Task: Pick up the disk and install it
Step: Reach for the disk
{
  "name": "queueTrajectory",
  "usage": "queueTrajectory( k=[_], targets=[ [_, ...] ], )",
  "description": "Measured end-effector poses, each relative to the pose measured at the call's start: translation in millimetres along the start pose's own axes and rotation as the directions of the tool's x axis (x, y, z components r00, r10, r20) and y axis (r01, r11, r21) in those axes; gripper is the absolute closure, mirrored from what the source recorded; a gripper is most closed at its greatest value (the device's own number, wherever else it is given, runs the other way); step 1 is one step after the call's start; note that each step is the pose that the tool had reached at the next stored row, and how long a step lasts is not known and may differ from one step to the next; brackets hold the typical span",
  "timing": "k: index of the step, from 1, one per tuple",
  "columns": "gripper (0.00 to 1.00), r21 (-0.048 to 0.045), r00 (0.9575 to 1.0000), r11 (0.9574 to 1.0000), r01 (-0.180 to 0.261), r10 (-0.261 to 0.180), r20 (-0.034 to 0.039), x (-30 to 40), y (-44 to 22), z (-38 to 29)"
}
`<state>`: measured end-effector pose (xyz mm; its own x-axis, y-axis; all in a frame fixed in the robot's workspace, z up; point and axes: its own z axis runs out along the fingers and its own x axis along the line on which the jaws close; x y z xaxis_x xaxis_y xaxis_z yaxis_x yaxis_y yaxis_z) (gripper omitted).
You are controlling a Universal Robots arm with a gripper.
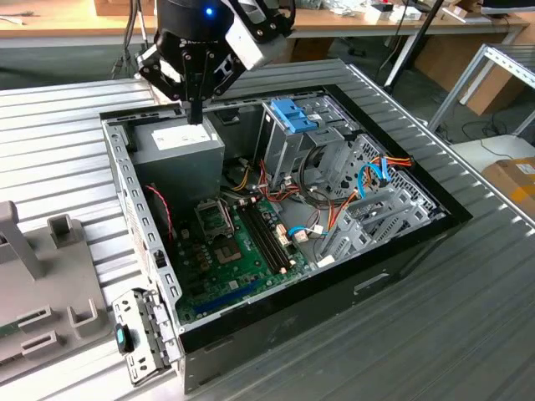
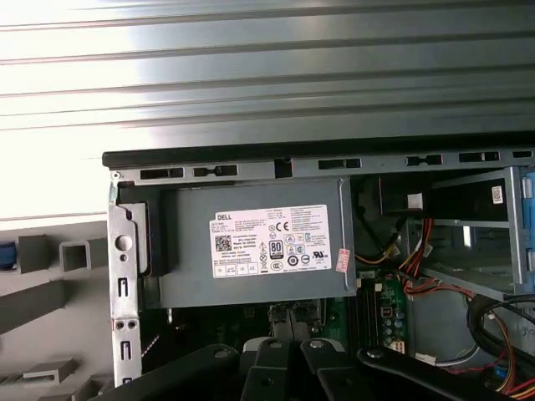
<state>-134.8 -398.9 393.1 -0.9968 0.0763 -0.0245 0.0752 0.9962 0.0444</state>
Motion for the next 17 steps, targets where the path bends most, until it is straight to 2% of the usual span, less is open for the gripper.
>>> queueTrajectory(
  k=[8,17],
  targets=[
    [0.89,0.0000,1.0000,1.0000,0.000,0.000,0.0000,26.5,-2.0,-0.5],
    [0.89,0.0000,1.0000,1.0000,0.000,0.000,-0.0001,44.2,-3.3,-0.8]
  ],
)
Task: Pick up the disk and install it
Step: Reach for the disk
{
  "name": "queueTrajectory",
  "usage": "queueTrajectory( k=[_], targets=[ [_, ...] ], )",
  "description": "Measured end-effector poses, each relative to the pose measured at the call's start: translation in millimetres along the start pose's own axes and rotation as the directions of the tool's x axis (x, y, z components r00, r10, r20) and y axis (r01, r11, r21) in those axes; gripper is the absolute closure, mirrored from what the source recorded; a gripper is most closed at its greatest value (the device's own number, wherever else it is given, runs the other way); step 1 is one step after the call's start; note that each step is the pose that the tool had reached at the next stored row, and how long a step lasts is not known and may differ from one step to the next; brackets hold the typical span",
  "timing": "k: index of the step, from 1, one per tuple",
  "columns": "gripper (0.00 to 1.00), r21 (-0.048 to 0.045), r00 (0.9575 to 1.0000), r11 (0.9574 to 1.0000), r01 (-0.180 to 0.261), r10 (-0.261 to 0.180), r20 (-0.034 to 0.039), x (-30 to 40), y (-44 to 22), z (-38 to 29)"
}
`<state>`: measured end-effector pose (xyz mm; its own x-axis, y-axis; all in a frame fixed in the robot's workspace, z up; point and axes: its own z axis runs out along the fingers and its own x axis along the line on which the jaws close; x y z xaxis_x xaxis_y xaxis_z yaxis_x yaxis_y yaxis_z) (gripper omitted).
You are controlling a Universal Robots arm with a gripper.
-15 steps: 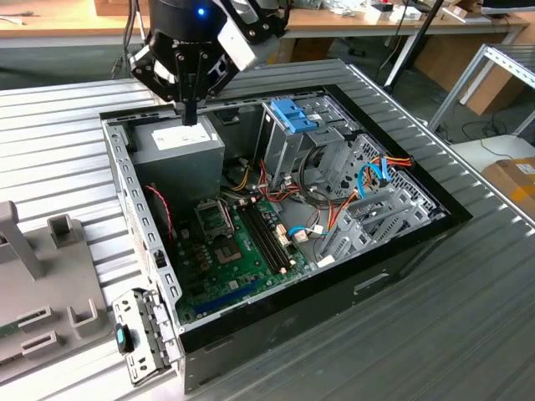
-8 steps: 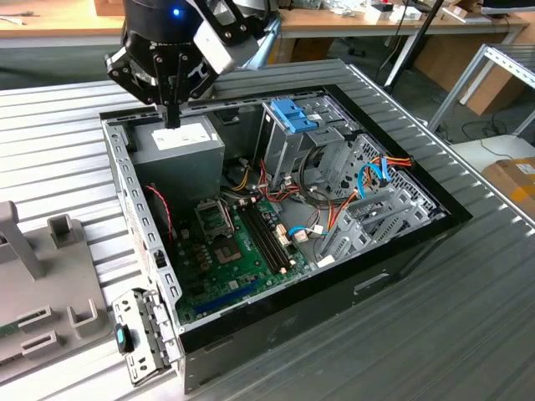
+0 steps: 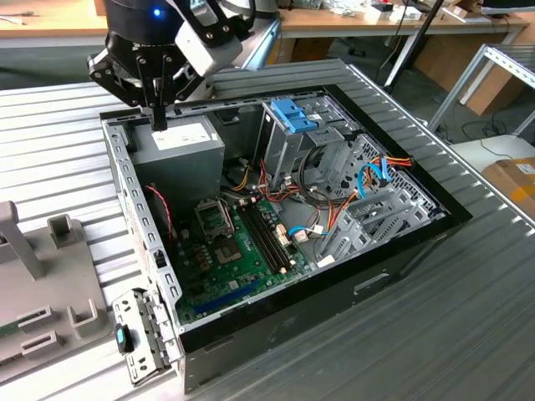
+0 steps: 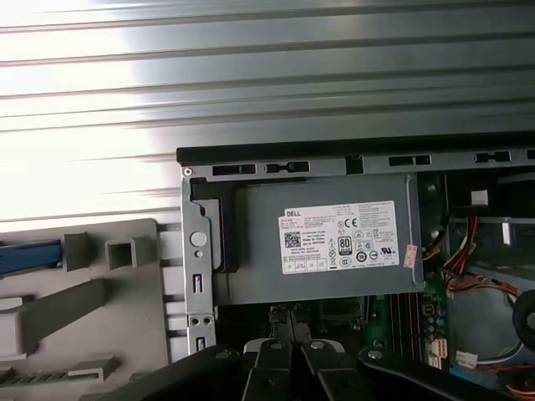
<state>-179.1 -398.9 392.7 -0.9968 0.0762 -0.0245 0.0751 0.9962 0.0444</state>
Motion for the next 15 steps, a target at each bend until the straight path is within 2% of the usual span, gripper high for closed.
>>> queueTrajectory(
  k=[6,11,15],
  targets=[
    [0.89,0.0000,1.0000,1.0000,0.000,0.000,0.0001,8.5,-0.6,-0.2],
    [0.89,0.0000,1.0000,1.0000,0.000,0.000,0.0000,8.9,-0.7,-0.2],
    [0.89,0.0000,1.0000,1.0000,0.000,0.000,0.0000,14.1,-1.1,-0.3]
  ],
)
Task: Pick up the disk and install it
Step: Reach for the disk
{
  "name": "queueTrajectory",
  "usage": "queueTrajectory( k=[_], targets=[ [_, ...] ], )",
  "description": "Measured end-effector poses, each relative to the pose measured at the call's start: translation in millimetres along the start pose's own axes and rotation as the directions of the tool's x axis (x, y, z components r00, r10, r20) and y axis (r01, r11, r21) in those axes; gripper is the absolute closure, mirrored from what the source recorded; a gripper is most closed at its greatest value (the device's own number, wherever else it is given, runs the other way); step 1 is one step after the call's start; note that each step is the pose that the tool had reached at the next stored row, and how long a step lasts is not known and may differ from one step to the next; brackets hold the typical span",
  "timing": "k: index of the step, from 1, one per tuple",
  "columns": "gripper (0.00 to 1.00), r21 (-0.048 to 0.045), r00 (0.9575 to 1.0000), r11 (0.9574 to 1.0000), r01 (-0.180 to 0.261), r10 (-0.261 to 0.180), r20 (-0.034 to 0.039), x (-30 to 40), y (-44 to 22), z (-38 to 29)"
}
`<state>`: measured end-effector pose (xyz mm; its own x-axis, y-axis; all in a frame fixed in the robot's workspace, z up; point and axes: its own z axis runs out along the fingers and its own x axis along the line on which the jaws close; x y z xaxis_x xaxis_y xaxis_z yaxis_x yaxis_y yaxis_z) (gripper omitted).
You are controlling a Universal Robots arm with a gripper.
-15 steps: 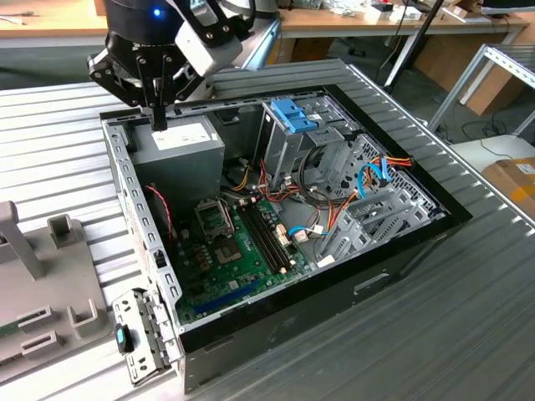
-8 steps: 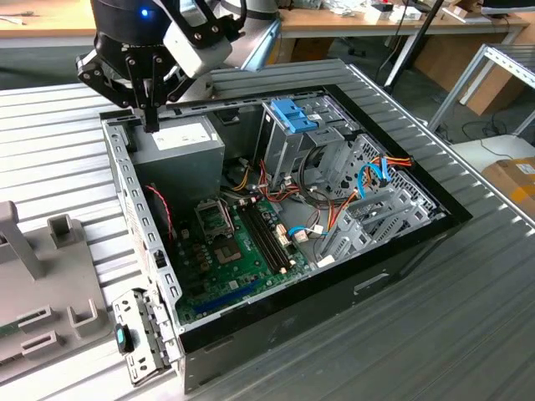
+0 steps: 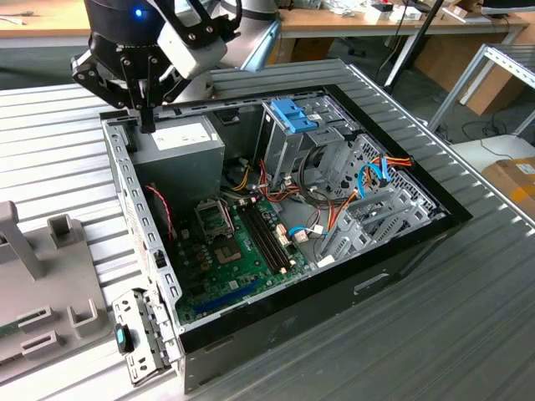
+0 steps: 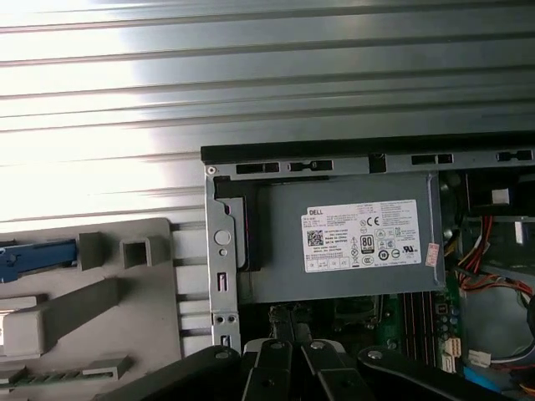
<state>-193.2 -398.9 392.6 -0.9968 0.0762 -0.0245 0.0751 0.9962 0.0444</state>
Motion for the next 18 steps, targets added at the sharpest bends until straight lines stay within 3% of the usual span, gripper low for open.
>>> queueTrajectory(
  k=[8,18],
  targets=[
    [0.89,0.0000,1.0000,1.0000,0.000,0.000,0.0000,21.0,-1.6,-0.5],
    [0.89,0.0001,1.0000,1.0000,0.000,0.000,-0.0001,36.3,-2.7,-0.9]
  ],
)
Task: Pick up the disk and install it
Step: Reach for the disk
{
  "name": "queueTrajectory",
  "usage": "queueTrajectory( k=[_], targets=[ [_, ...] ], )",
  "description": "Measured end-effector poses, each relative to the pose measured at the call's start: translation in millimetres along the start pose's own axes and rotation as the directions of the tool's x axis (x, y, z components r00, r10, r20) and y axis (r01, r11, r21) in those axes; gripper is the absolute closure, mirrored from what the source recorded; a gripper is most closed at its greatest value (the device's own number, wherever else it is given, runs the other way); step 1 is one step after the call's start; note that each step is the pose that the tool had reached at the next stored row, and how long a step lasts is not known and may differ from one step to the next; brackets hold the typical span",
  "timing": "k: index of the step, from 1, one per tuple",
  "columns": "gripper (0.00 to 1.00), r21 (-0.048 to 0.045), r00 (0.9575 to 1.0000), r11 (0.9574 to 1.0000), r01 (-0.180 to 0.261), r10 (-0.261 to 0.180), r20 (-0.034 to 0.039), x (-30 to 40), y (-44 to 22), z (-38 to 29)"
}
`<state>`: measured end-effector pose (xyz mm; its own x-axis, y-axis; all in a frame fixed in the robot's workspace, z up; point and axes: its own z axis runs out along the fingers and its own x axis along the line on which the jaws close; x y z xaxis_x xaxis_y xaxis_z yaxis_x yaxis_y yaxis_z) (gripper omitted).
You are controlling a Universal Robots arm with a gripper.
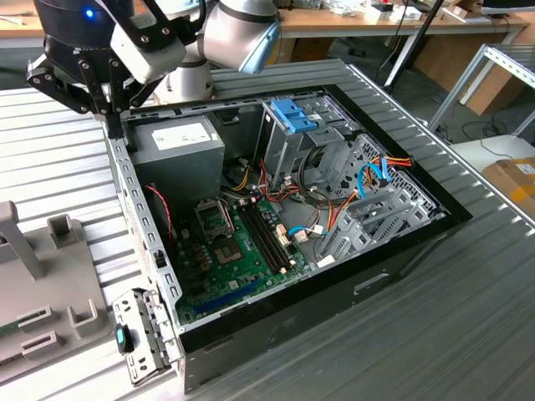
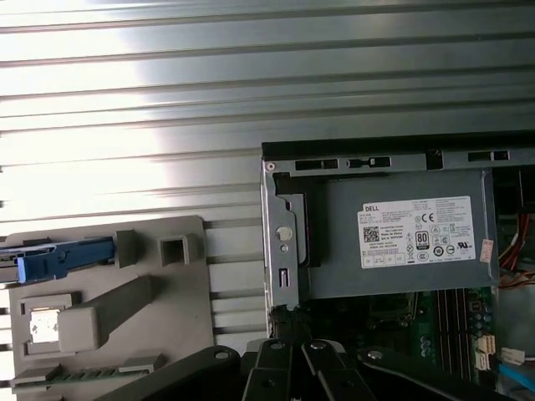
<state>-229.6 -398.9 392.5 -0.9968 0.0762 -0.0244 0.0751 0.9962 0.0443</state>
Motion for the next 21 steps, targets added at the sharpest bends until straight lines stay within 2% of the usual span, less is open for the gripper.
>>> queueTrajectory(
  k=[5,14,21],
  targets=[
    [0.89,-0.0001,1.0000,1.0000,0.000,0.000,0.0000,1.6,-0.1,0.0],
    [0.89,-0.0001,1.0000,1.0000,0.000,0.000,0.0001,15.1,-1.1,-0.4],
    [0.89,-0.0001,1.0000,1.0000,0.000,0.000,0.0001,16.0,-1.2,-0.4]
  ],
)
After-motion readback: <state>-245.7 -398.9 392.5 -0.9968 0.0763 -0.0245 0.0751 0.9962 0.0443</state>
